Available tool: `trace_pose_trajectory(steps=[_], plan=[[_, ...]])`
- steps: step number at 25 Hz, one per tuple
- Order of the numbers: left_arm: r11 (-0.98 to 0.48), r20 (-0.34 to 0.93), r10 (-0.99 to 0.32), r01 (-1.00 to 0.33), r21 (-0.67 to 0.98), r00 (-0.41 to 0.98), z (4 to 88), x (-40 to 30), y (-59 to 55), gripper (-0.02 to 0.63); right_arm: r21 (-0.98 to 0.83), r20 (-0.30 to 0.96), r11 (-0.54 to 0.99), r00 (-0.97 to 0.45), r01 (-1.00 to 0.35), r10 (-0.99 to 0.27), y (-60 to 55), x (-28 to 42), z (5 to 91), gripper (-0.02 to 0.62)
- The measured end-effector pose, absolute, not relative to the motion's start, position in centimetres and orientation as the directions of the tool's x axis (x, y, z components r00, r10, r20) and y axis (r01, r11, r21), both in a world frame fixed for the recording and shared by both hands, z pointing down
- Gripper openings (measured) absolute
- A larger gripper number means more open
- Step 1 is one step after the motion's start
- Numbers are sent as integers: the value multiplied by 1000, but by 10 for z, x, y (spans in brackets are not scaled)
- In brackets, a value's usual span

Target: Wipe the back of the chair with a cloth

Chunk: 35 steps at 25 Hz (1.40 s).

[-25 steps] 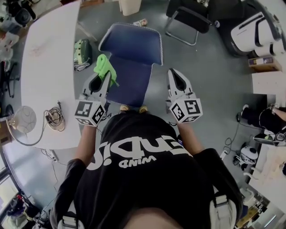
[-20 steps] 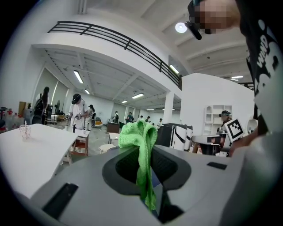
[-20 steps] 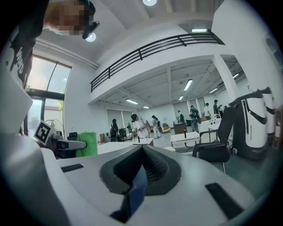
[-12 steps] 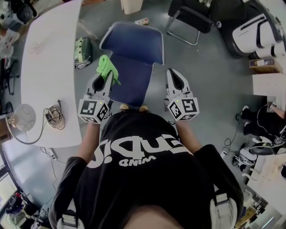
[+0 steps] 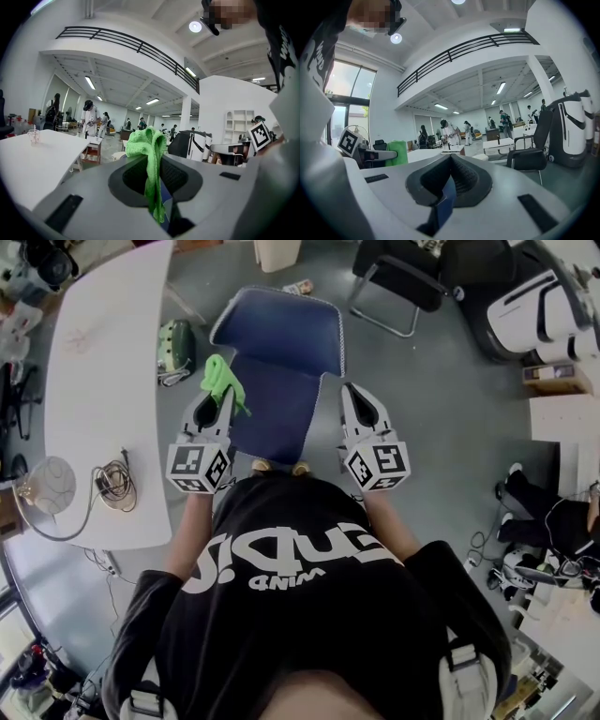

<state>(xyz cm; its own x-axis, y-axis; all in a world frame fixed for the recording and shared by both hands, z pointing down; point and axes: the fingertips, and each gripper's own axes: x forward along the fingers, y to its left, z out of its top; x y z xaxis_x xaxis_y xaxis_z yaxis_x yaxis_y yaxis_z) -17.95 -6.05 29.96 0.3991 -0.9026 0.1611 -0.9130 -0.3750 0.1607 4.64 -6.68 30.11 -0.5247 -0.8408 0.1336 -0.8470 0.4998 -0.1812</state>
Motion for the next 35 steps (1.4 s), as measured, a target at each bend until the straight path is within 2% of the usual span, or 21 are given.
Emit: trace_pose_trajectory(steps=[35], plan=[[-377,206,-890,-910,171,408,303,-168,-44,60,-171,161,518,-542,-838,-825,-55,38,301,-6]])
